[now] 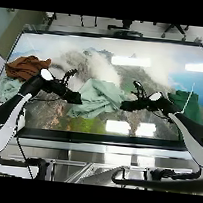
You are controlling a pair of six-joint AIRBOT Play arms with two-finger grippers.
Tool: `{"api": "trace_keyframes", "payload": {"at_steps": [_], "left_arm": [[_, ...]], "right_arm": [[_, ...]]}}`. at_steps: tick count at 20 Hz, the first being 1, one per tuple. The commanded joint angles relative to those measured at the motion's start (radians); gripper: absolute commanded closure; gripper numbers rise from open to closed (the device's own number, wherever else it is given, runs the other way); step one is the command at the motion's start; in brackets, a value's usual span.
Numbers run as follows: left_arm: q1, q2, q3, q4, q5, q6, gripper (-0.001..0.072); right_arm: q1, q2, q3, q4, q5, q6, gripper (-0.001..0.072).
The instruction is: Fold the shirts.
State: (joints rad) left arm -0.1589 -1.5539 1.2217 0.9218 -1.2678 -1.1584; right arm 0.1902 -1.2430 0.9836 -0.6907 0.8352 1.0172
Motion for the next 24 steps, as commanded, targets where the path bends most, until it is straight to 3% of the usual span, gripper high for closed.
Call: {"api": "trace_keyframes", "payload": {"at_steps": [1, 5, 8, 11, 16, 19, 24], "left_arm": [[0.005, 0.011, 0.0, 0.003, 0.016, -0.002, 0.0699], [0.082, 0.16, 0.103, 0.002, -0.047, -0.016, 0.0699], [0.15, 0.318, 0.325, 0.0, -0.093, -0.064, 0.0699], [0.169, 0.449, 0.577, 0.001, -0.095, -0.081, 0.0699], [0.192, 0.621, 0.866, 0.09, -0.091, -0.086, 0.0699], [0.251, 0.724, 0.798, 0.196, -0.067, -0.087, 0.0699], [0.234, 0.689, 0.51, 0.124, -0.068, -0.03, 0.0699]], "right_arm": [[0.01, 0.02, 0.01, 0.042, 0.043, -0.006, 0.0693], [-0.075, 0.191, 0.208, 0.079, 0.187, -0.007, 0.0694], [-0.208, 0.328, 0.453, 0.234, 0.297, -0.007, 0.0693], [-0.298, 0.434, 0.653, 0.311, 0.311, -0.007, 0.0694], [-0.334, 0.566, 0.808, 0.268, 0.307, -0.007, 0.0693], [-0.334, 0.593, 0.806, 0.171, 0.359, 0.048, 0.0693], [-0.332, 0.521, 0.628, 0.175, 0.472, 0.069, 0.0693]]}}
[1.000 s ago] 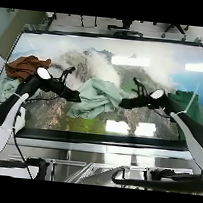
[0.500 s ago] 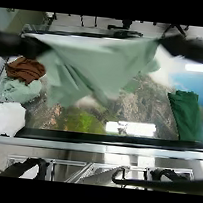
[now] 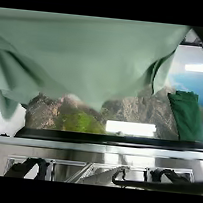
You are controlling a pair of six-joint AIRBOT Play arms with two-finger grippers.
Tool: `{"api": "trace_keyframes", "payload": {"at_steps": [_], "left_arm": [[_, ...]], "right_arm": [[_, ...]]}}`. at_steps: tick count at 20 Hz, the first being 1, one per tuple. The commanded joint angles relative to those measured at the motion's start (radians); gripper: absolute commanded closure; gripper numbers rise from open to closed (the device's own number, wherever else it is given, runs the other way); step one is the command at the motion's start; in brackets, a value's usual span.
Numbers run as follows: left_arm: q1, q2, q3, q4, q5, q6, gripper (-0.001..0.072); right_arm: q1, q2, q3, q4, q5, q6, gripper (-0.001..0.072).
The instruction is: Fold the shirts.
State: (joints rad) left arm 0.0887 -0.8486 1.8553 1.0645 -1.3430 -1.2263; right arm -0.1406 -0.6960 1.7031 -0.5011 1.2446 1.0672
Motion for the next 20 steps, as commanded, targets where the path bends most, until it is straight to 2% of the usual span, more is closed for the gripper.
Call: {"api": "trace_keyframes", "payload": {"at_steps": [1, 4, 7, 9, 12, 13, 14, 15, 17, 18, 19, 20], "left_arm": [[-0.045, -0.065, -0.166, -0.017, 0.012, 0.061, 0.0699], [-0.129, -0.261, -0.261, -0.009, 0.099, 0.115, 0.0699], [-0.165, -0.554, -0.24, -0.01, 0.228, 0.145, 0.0699], [-0.165, -0.779, -0.125, -0.011, 0.213, 0.142, 0.0699], [-0.157, -1.053, 0.107, -0.01, 0.119, 0.096, 0.0697], [-0.156, -1.111, 0.18, -0.01, 0.092, 0.077, 0.0596], [-0.148, -1.151, 0.24, -0.011, 0.076, 0.054, 0.0216], [-0.141, -1.16, 0.266, -0.011, 0.073, 0.023, 0.0005], [-0.106, -1.124, 0.248, -0.01, 0.061, 0.005, 0.0003], [-0.079, -1.081, 0.201, -0.01, 0.05, -0.014, 0.0003], [-0.049, -1.037, 0.145, -0.01, 0.028, -0.037, 0.0003], [-0.016, -0.993, 0.083, -0.01, -0.02, -0.07, 0.0003]], "right_arm": [[-0.001, -0.04, -0.161, -0.015, 0.065, 0.019, 0.0693], [-0.001, -0.106, -0.416, -0.015, 0.026, 0.002, 0.0692], [-0.001, -0.233, -0.635, -0.016, -0.143, -0.063, 0.0692], [-0.001, -0.371, -0.671, -0.015, -0.227, -0.101, 0.0692], [-0.001, -0.548, -0.649, 0.055, -0.32, -0.193, 0.0691], [-0.001, -0.593, -0.628, 0.068, -0.347, -0.215, 0.0666], [-0.002, -0.626, -0.599, 0.068, -0.358, -0.224, 0.051], [-0.004, -0.642, -0.57, 0.066, -0.352, -0.238, 0.0425], [-0.029, -0.634, -0.505, 0.014, -0.313, -0.253, 0.0414], [-0.045, -0.617, -0.477, -0.039, -0.285, -0.252, 0.0381], [-0.064, -0.589, -0.463, -0.098, -0.259, -0.234, 0.0286], [-0.08, -0.562, -0.463, -0.152, -0.241, -0.196, 0.022]]}}
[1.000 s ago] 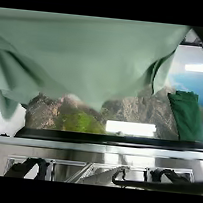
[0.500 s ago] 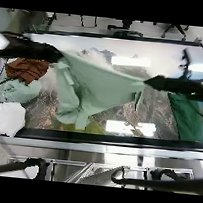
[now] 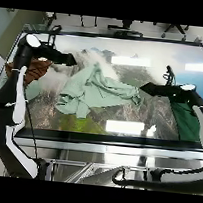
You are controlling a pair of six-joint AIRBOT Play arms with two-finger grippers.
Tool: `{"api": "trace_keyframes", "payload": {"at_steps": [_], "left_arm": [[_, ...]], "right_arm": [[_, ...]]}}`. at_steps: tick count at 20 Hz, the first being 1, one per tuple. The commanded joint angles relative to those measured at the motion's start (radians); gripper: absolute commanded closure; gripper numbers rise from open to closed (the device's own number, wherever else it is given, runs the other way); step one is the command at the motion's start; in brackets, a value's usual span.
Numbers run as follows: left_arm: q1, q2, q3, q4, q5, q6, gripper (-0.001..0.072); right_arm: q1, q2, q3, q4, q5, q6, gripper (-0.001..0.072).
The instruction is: Fold the shirts.
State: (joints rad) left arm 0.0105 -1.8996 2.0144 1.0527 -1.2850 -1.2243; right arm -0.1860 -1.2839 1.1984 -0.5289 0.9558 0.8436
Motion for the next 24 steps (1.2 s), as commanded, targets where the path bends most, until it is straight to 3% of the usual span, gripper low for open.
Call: {"api": "trace_keyframes", "payload": {"at_steps": [1, 5, 10, 15, 19, 20, 21, 22, 23, 24], "left_arm": [[0.091, 0.096, -0.143, 0.001, -0.122, -0.084, 0.0003], [0.153, 0.259, -0.542, 0.002, -0.159, -0.1, 0.0003], [0.166, 0.404, -0.95, 0.0, -0.003, -0.082, 0.0003], [0.126, 0.373, -1.039, -0.085, 0.145, -0.058, 0.0003], [0.069, 0.277, -0.972, -0.079, 0.151, -0.059, 0.0029], [0.062, 0.258, -0.949, -0.079, 0.142, -0.059, 0.022], [0.061, 0.244, -0.928, -0.08, 0.13, -0.059, 0.0463], [0.061, 0.24, -0.911, -0.08, 0.125, -0.059, 0.0633], [0.061, 0.242, -0.892, -0.08, 0.124, -0.06, 0.0698], [0.062, 0.249, -0.87, -0.08, 0.115, -0.059, 0.0698]], "right_arm": [[-0.045, 0.047, 0.039, -0.182, 0.083, 0.069, 0.0199], [-0.041, 0.061, -0.039, -0.251, 0.243, 0.111, 0.0199], [0.005, 0.054, -0.163, -0.254, 0.189, 0.072, 0.0199], [0.062, 0.016, -0.164, -0.227, 0.051, 0.069, 0.0199], [0.098, -0.029, -0.164, -0.174, 0.027, 0.069, 0.021], [0.103, -0.035, -0.163, -0.152, 0.027, 0.067, 0.0211], [0.103, -0.037, -0.163, -0.122, 0.027, 0.045, 0.0214], [0.103, -0.036, -0.163, -0.094, 0.027, 0.035, 0.0321], [0.102, -0.036, -0.161, -0.066, 0.032, 0.01, 0.0561], [0.102, -0.035, -0.155, -0.042, 0.043, 0.008, 0.0629]]}}
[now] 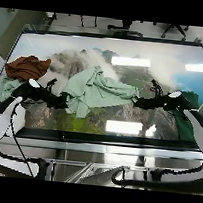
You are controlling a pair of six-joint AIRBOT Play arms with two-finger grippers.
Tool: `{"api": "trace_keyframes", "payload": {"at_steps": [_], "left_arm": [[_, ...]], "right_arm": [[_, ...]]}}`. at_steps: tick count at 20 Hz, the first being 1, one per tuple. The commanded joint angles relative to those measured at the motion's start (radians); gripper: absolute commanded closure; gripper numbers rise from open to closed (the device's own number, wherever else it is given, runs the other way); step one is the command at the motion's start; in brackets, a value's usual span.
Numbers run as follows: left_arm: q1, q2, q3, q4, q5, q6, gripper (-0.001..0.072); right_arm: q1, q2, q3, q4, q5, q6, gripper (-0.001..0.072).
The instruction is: Fold the shirts.
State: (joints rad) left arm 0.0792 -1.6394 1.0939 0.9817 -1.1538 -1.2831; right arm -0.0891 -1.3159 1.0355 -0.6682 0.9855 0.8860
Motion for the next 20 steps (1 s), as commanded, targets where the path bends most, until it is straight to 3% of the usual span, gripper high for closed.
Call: {"api": "trace_keyframes", "payload": {"at_steps": [1, 4, 7, 10, 14, 17, 20], "left_arm": [[0.0, 0.009, 0.08, -0.008, -0.028, 0.0, 0.0698], [0.017, 0.123, 0.209, -0.018, -0.071, -0.002, 0.0699], [0.033, 0.304, 0.418, -0.046, -0.097, -0.009, 0.0699], [0.061, 0.455, 0.686, -0.109, -0.089, -0.009, 0.0699], [0.126, 0.616, 0.98, -0.11, -0.042, -0.009, 0.0699], [0.219, 0.741, 1.01, -0.111, 0.035, -0.006, 0.0699], [0.305, 0.85, 0.89, -0.112, 0.087, 0.02, 0.0699]], "right_arm": [[0.005, -0.001, 0.023, 0.114, 0.04, -0.037, 0.0697], [-0.005, 0.069, 0.12, 0.177, 0.153, -0.037, 0.0693], [-0.07, 0.208, 0.306, 0.356, 0.232, -0.037, 0.0694], [-0.163, 0.342, 0.522, 0.48, 0.234, -0.037, 0.0694], [-0.286, 0.505, 0.75, 0.49, 0.151, 0.002, 0.0694], [-0.322, 0.6, 0.787, 0.489, 0.125, 0.001, 0.0694], [-0.322, 0.632, 0.787, 0.486, 0.126, 0.001, 0.0694]]}}
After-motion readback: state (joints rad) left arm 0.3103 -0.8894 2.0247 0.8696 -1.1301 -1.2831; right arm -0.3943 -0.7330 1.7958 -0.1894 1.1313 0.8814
